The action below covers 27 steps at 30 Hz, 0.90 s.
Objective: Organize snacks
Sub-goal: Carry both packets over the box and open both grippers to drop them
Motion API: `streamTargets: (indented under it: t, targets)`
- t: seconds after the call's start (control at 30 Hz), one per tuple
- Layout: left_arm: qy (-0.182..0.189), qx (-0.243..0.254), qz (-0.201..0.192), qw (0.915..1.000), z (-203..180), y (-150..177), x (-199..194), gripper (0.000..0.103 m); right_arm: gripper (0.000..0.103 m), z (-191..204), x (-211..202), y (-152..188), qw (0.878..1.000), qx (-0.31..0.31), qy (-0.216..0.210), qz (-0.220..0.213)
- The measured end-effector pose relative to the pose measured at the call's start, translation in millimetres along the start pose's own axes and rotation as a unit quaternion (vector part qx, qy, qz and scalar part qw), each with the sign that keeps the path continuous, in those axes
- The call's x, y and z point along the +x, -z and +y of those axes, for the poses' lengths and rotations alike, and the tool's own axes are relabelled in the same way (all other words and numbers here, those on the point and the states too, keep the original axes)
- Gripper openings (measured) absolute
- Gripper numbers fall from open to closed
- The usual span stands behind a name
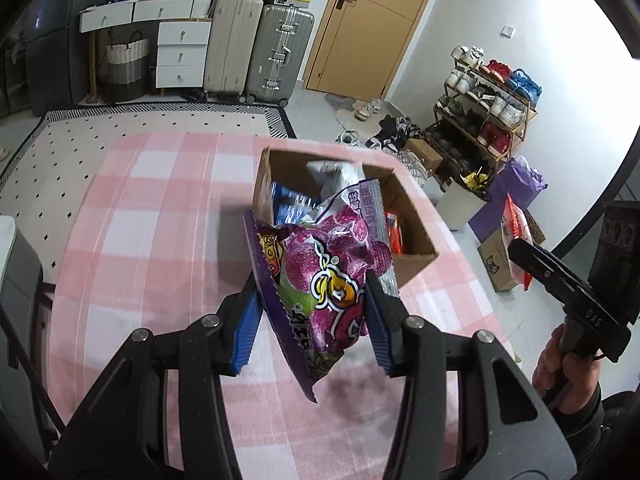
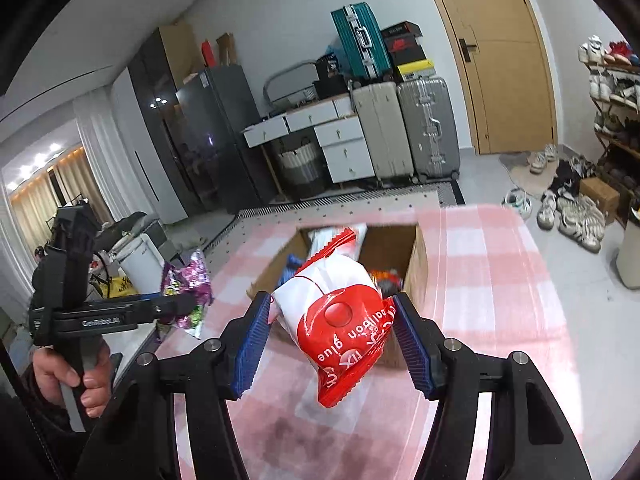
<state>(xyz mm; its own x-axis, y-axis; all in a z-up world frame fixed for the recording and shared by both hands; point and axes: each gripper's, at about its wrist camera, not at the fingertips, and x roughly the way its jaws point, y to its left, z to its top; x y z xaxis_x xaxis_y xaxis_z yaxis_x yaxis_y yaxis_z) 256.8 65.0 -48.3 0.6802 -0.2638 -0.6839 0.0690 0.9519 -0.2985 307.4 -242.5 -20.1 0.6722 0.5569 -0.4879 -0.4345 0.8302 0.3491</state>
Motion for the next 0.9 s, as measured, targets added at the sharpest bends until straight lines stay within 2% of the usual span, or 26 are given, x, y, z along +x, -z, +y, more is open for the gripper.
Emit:
streamTargets:
  t: [0.27, 0.47, 0.53, 0.67, 0.77, 0.9]
  targets:
    - [0.011, 0.021, -0.015, 0.9996, -29.3, -48.0, 7.8, 0.044, 0.061, 18.6, -2.2, -54.4, 0.999, -0.047, -0.006, -0.018]
    - [0.026, 0.029, -0.010, 0.9992, -45.4, -79.8, 25.5, 0.044, 0.062, 25.2, 16.8, -90.5, 0.998, -0.063, -0.008, -0.011]
    - [0.041, 0.036, -0.006, 0.9985, -50.6, -86.8, 32.7, 0.044, 0.062, 21.9, 25.9, -101.1, 0.998, -0.057, -0.006, -0.004]
    - [0.046, 0.049, -0.003, 0.9977, -56.2, -96.2, 46.9, 0.044, 0.062, 10.8, 43.7, -117.9, 0.999, -0.032, 0.005, 0.003]
    - [0.074, 0.051, 0.007, 0.9959, -55.6, -100.7, 62.4, 0.044, 0.062, 2.8, 58.3, -124.8, 1.000, -0.021, 0.003, 0.010]
    - [0.086, 0.042, 0.021, 0.9952, -48.8, -98.1, 85.8, 0.044, 0.062, 1.3, 78.2, -127.3, 0.999, -0.025, 0.013, 0.026]
